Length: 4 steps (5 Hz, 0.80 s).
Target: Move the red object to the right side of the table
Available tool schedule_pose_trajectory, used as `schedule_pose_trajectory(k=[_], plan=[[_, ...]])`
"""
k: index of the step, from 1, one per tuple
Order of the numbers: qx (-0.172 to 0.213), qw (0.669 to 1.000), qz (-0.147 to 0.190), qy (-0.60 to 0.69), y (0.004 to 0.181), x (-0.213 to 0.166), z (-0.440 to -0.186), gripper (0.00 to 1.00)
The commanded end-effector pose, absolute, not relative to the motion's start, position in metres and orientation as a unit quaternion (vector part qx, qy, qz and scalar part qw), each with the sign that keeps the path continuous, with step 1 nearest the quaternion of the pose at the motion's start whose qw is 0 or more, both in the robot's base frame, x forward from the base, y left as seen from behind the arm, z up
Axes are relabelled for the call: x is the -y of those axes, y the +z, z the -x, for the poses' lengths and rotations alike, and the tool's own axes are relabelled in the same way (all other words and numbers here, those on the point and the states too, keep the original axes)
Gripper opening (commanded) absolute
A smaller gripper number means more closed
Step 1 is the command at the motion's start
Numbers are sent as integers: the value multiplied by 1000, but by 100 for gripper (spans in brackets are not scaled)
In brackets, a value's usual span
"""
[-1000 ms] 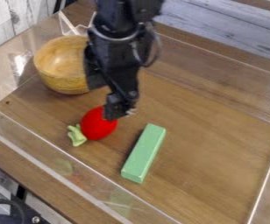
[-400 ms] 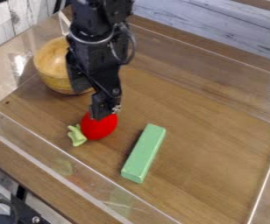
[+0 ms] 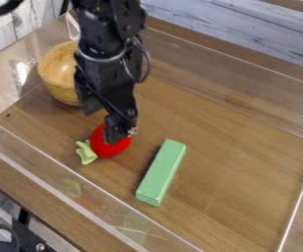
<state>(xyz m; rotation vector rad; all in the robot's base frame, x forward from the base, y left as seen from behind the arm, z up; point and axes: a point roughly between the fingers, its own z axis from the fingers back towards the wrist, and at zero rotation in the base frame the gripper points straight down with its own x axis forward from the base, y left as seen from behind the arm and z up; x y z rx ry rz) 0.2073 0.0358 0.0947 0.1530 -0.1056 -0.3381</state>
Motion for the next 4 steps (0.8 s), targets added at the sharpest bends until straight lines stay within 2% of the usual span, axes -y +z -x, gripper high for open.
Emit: schedule_pose_trajectory(k=[1, 4], plan=[[64, 982, -73, -161, 93, -43, -212, 100], [63, 983, -59, -160, 78, -58, -213, 100]])
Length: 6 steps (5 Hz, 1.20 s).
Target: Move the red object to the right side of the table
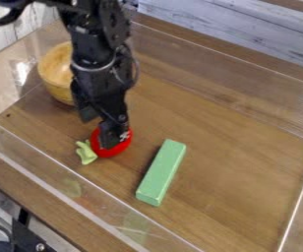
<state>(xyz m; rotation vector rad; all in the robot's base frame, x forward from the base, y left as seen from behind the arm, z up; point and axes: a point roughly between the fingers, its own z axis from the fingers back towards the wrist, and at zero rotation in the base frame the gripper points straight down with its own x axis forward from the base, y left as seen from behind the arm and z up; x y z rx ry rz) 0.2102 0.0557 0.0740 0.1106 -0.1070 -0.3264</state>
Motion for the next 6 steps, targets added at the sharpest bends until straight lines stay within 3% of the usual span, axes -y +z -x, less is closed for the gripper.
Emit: schedule_pose_trajectory(k=[1, 2, 5, 6], plan=[[62, 985, -55, -149, 61, -68, -214, 100], [62, 987, -52, -137, 46, -76, -218, 0], [69, 992, -13, -103, 73, -73, -213, 0], [69, 995, -23, -67, 78, -68, -218, 0]])
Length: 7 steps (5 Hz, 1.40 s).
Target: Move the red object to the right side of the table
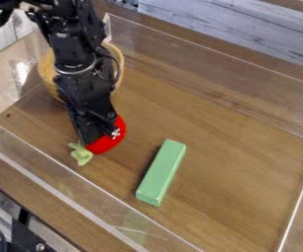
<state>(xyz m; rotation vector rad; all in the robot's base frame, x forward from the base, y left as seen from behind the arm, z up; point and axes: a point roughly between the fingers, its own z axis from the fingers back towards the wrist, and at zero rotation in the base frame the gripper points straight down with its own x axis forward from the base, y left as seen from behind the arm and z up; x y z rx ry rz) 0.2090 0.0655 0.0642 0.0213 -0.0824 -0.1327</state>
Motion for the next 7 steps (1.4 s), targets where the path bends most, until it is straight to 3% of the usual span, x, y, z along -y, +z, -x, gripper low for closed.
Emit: schedule_pose_trajectory(k=[1, 2, 3, 6, 7], plan=[[70, 997, -33, -27, 101, -64, -221, 0], [77, 996, -35, 6, 127, -46, -235, 0], [84, 996, -17, -25, 128, -12, -249, 0], [101, 994, 28, -29, 87, 87, -287, 0], [107, 992, 52, -41, 81, 92, -291, 0]])
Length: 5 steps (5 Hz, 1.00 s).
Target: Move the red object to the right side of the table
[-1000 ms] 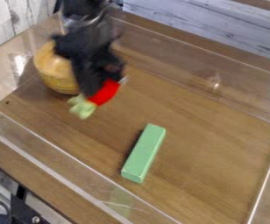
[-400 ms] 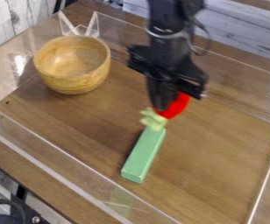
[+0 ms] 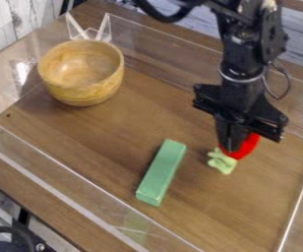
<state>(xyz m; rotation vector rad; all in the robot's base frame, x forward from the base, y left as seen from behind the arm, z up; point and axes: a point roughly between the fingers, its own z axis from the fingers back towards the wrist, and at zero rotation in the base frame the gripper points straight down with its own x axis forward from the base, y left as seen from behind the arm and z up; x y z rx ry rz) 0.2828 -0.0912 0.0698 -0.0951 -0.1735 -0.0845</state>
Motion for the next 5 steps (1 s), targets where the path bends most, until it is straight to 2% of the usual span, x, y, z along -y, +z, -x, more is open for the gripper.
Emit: schedule_pose_trajectory(k=[1, 4, 5], plan=[[104, 991, 63, -55, 78, 87, -291, 0], [100, 990, 82, -52, 64, 86, -306, 0], [96, 987, 90, -94, 58, 82, -307, 0]])
